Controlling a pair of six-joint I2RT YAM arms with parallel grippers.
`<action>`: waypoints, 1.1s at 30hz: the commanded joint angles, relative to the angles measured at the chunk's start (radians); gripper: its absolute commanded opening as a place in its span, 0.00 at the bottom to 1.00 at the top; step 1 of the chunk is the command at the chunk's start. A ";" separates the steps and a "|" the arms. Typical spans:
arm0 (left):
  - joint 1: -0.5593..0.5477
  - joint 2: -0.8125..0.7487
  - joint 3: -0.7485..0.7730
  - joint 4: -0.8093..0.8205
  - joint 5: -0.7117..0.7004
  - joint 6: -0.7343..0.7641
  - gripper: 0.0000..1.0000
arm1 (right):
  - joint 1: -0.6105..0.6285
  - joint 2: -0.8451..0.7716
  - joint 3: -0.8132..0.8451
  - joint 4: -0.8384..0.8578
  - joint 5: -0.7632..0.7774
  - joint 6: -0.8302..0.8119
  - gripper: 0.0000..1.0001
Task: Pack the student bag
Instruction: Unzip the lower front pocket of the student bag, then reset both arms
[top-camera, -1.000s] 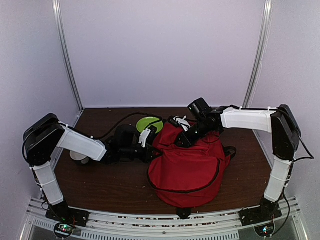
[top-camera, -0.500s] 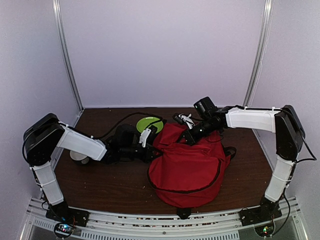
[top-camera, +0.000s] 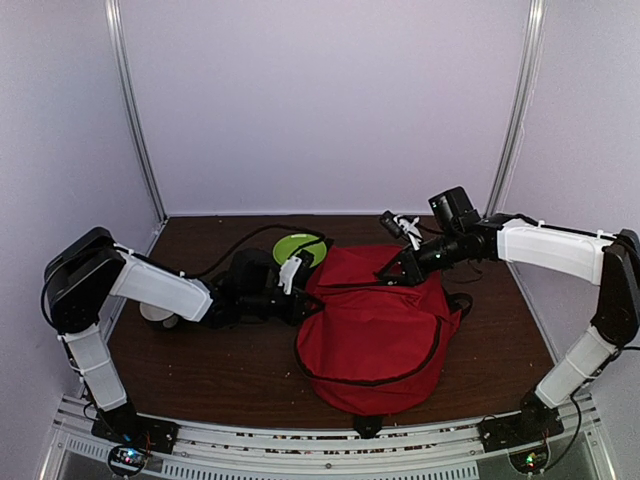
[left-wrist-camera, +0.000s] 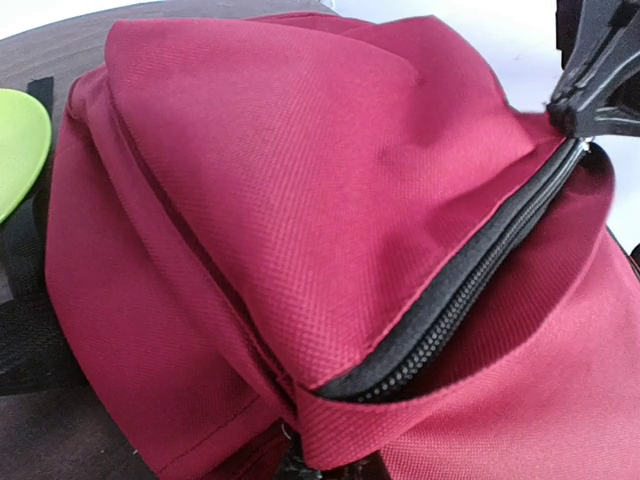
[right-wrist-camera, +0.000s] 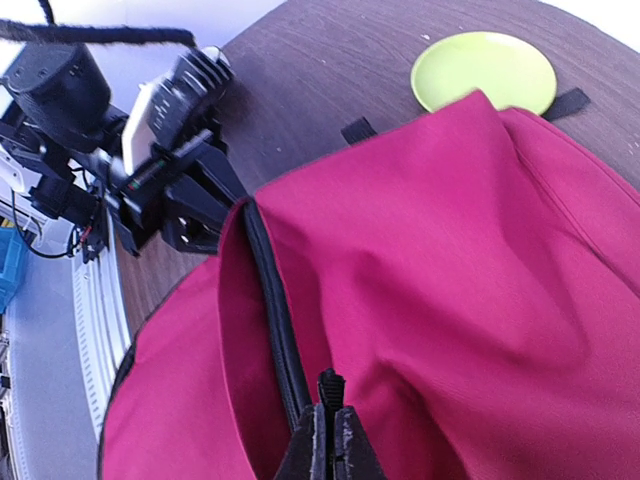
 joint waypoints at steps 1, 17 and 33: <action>0.015 -0.051 -0.007 -0.052 -0.128 0.017 0.00 | -0.072 -0.069 -0.042 -0.041 0.036 -0.058 0.00; 0.020 -0.123 -0.010 -0.093 -0.154 0.071 0.22 | -0.214 -0.188 -0.051 -0.097 -0.060 -0.089 0.40; 0.025 -0.479 0.146 -0.631 -0.549 0.348 0.98 | -0.612 -0.523 -0.089 -0.084 0.193 -0.084 1.00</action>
